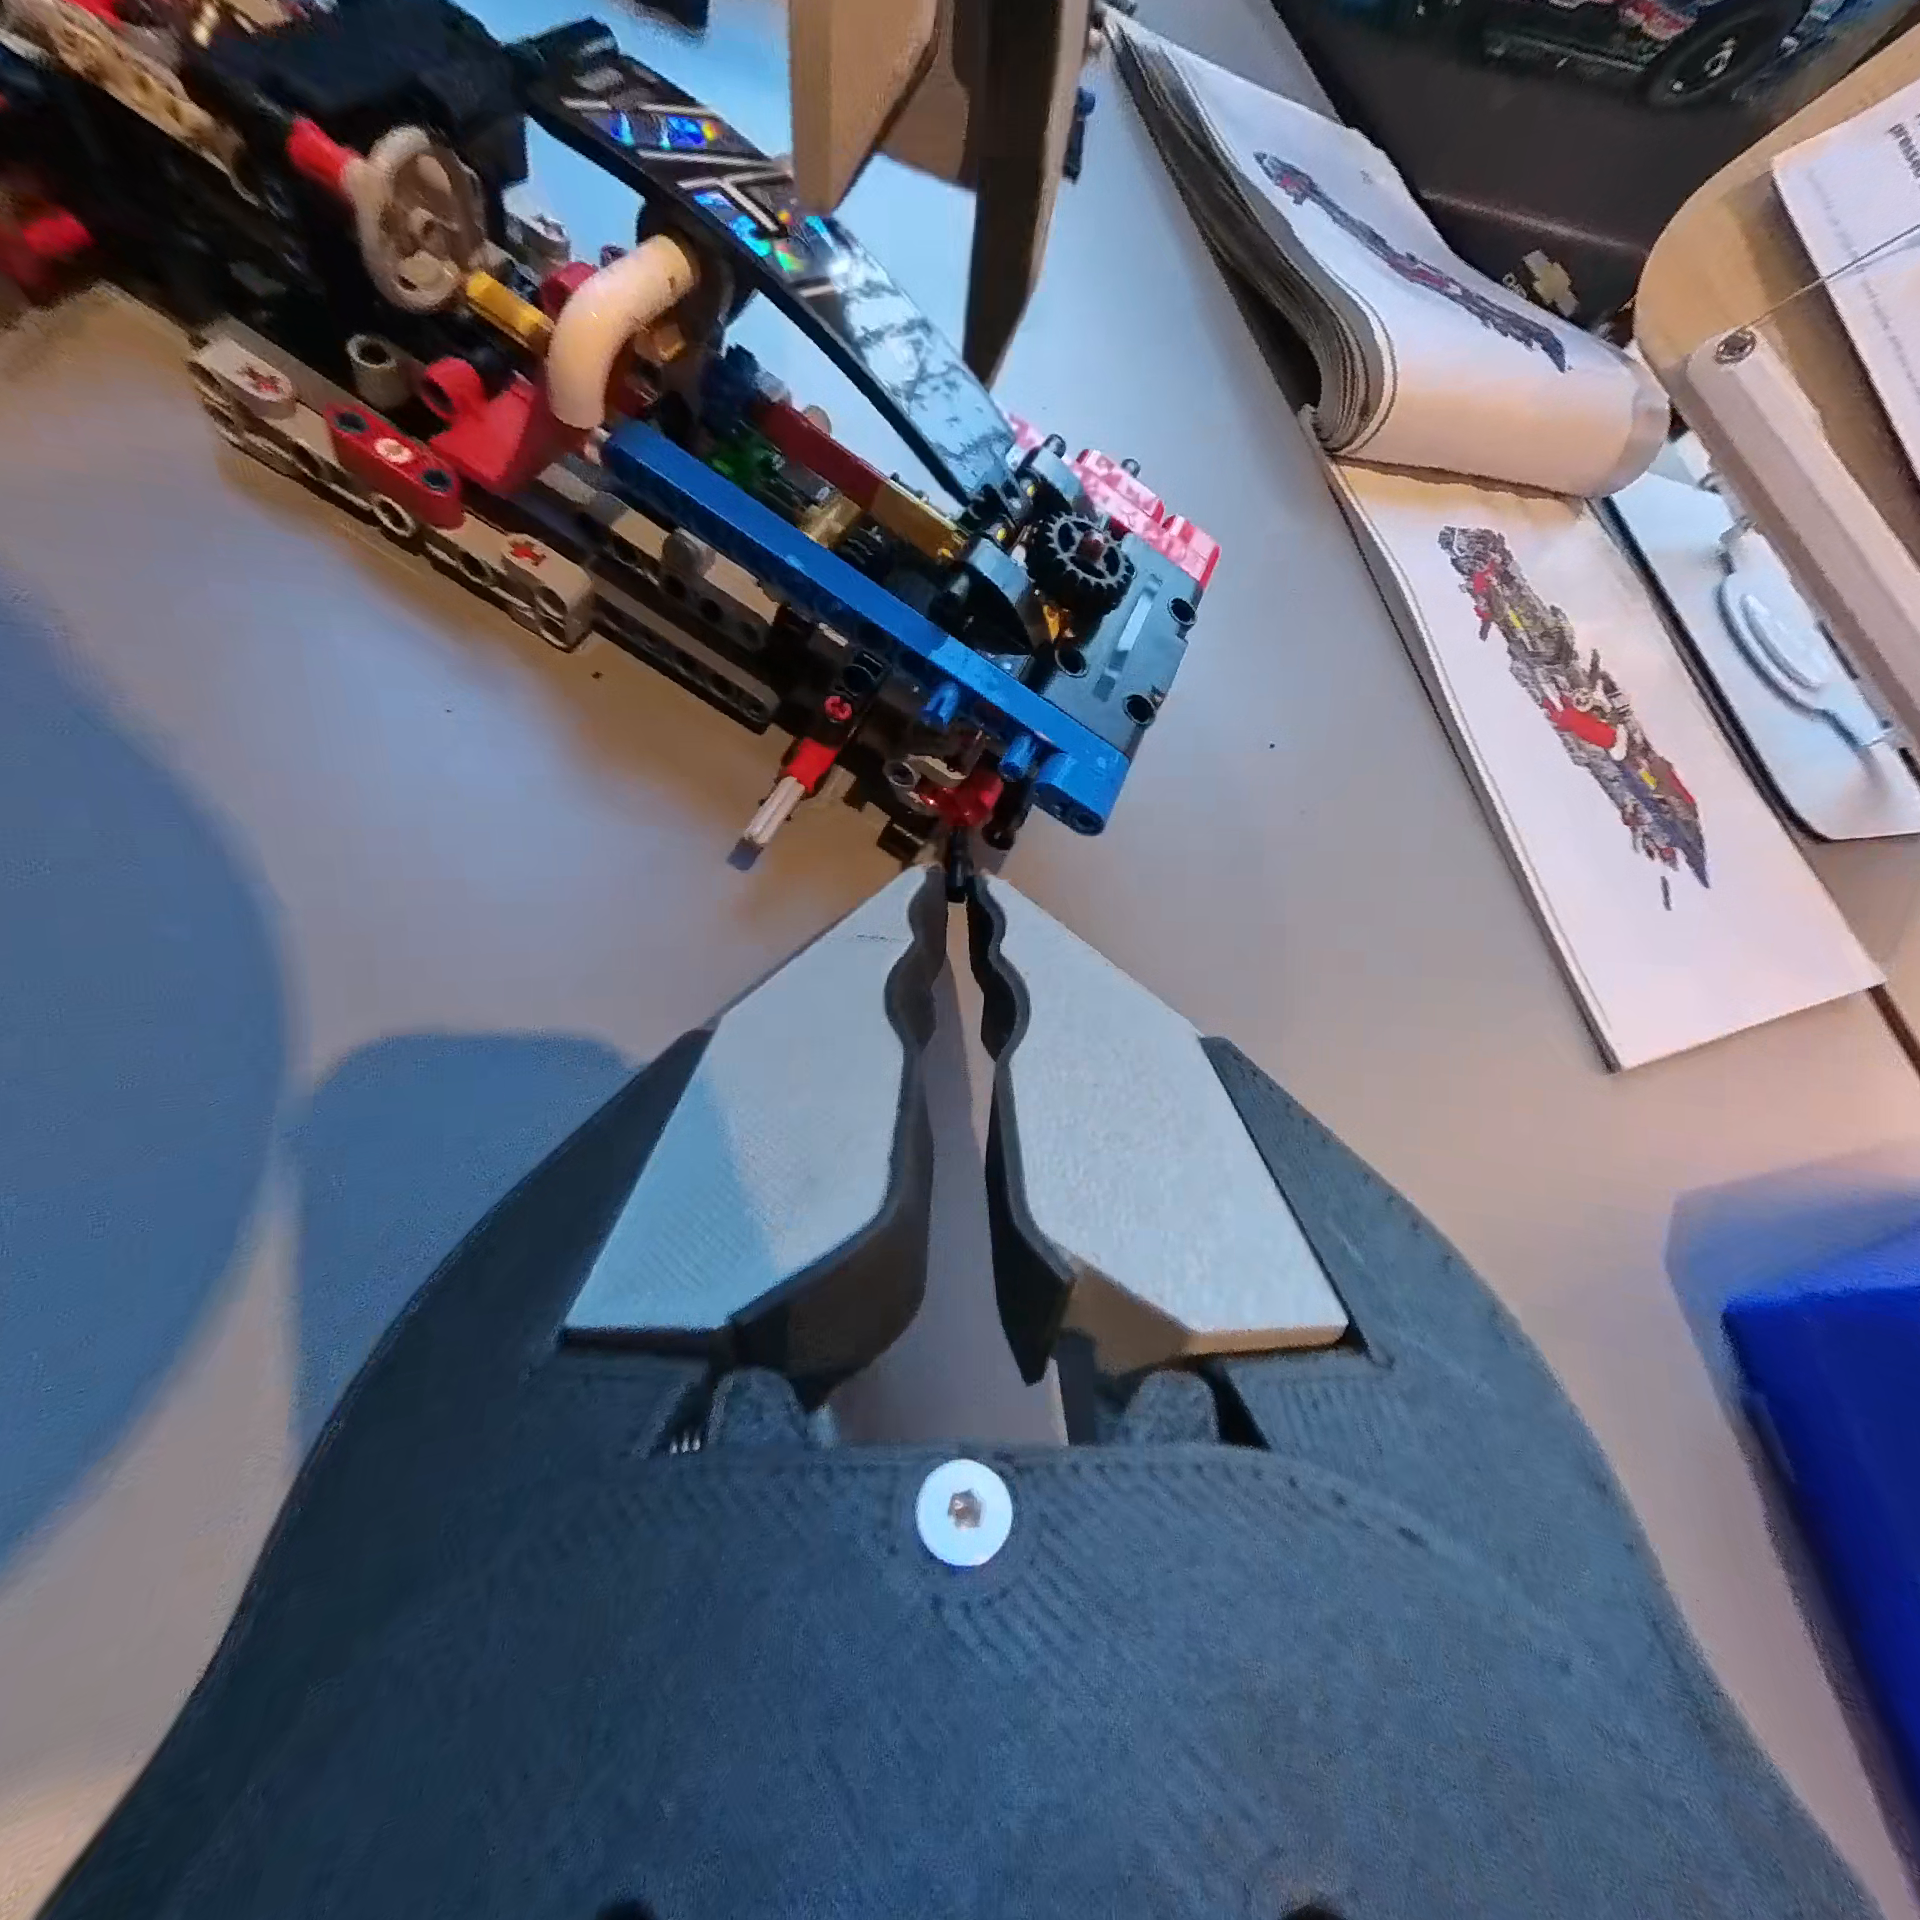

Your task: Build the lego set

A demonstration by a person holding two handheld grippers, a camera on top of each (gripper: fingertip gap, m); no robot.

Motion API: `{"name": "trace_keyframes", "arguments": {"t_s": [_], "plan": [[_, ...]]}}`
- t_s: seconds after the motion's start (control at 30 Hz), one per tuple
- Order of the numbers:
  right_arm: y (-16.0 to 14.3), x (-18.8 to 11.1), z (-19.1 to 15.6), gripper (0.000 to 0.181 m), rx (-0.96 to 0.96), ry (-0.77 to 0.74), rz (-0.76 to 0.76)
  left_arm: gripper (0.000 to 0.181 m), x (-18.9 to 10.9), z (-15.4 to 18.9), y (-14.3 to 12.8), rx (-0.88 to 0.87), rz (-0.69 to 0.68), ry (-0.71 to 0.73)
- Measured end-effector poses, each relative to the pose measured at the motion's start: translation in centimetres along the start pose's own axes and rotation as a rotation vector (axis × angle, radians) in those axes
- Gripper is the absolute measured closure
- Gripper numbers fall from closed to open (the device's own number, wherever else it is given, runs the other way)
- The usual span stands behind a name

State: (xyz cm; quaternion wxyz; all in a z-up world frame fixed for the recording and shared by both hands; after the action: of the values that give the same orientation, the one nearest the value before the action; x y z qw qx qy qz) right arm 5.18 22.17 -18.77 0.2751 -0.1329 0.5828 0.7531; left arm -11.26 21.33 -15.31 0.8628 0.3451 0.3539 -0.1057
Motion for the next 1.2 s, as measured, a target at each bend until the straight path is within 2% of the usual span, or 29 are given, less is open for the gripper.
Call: {"name": "trace_keyframes", "arguments": {"t_s": [0.07,0.3,0.43,0.63,0.77,0.97,1.2], "plan": [[0.0,0.3,0.2,0.181,-0.014,-0.013,-0.006,0.103,0.7,0.0,0.1,0.015,-0.011,-0.006],[-0.1,0.8,0.0,0.181,-0.034,-0.022,-0.029,0.109,1.4,-0.2,0.0,0.017,0.051,-0.124],[-0.1,0.8,0.2,0.181,-0.001,-0.023,-0.033,0.122,1.5,0.3,-0.2,0.022,0.120,-0.190],[0.1,0.8,0.0,0.181,0.052,-0.073,-0.050,0.117,2.5,0.2,-0.7,-0.035,0.168,-0.319],[0.1,0.9,-0.1,0.181,0.120,-0.094,-0.070,0.117,2.5,0.1,-0.8,-0.025,0.201,-0.330],[0.0,1.0,0.6,0.181,0.473,0.056,-0.097,0.118,2.5,-0.2,-1.0,-0.025,0.252,-0.380],[0.0,1.0,0.8,0.181,0.708,0.113,-0.081,0.117,2.4,-0.4,-0.7,0.006,0.254,-0.381]]}}
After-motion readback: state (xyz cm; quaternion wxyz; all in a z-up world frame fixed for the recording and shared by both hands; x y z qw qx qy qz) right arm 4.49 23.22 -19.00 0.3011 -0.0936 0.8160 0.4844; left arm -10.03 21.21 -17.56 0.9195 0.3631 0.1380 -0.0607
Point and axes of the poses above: each gripper's, where its closed fingertips meet, x out along the fingers, y out of its top, z = x × y across the jaws, the point moved 5 cm from there along -x, back along the fingers, and after that the axes turned 7 degrees about x, right-handed, at the moved point
